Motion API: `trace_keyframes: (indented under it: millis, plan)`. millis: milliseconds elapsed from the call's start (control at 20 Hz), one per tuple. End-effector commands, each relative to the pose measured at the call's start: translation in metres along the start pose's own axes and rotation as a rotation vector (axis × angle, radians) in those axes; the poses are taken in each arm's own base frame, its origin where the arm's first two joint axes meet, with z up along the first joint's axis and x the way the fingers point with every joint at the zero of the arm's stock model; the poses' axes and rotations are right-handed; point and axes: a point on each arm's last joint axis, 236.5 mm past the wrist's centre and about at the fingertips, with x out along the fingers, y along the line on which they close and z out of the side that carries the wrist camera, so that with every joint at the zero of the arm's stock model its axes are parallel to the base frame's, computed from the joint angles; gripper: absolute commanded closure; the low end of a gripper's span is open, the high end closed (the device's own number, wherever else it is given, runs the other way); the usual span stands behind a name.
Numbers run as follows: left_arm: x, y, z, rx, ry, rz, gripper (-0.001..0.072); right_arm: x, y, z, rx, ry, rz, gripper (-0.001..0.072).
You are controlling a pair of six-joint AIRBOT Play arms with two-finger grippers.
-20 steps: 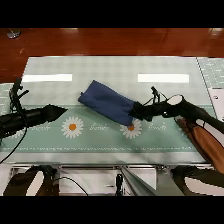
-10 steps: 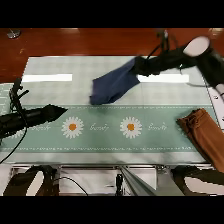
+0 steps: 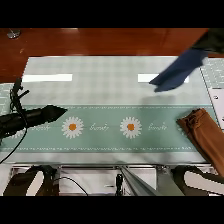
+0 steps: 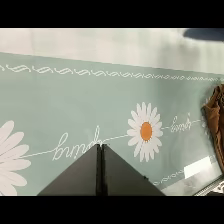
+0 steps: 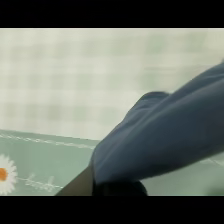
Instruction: Fold the shirts.
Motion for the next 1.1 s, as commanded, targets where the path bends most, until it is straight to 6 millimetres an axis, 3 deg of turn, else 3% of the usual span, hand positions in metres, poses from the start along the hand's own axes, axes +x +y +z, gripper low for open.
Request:
trace_keyframes:
  millis: [0,150,250,450,700,850,900,1000,1050]
  plan:
    - [0.0,0.0,0.0,0.003,-0.001,0.0,0.0683,-0.059,-0.07,-0.028,0.189,-0.004,-0.167,0.068]
    - [0.0,0.0,0.001,0.003,-0.003,0.001,0.0683,-0.089,-0.112,-0.051,0.339,-0.06,-0.285,0.068]
    - [0.0,0.0,0.001,0.004,-0.004,0.002,0.0683,-0.1,-0.139,-0.084,0.438,-0.049,-0.38,0.068]
    - [0.0,0.004,0.012,0.002,-0.05,0.018,0.0683,-0.112,-0.18,-0.175,0.638,0.01,-0.582,0.0679]
    - [0.003,-0.015,0.011,-0.006,-0.051,-0.048,0.0683,-0.154,-0.215,-0.305,0.828,0.1,-1.006,0.0679]
    - [0.007,-0.022,0.008,0.017,-0.043,-0.059,0.0683,-0.12,-0.212,-0.346,0.851,0.191,-0.977,0.068]
    - [0.009,-0.024,0.007,0.023,-0.039,-0.063,0.0682,-0.115,-0.214,-0.358,0.868,0.225,-0.991,0.0649]
    - [0.01,-0.027,0.004,0.032,-0.03,-0.069,0.0683,-0.111,-0.22,-0.368,0.912,0.247,-1.021,0.0081]
    - [0.01,-0.027,0.006,0.032,-0.038,-0.067,0.0683,-0.107,-0.224,-0.361,0.895,0.245,-0.998,0.0088]
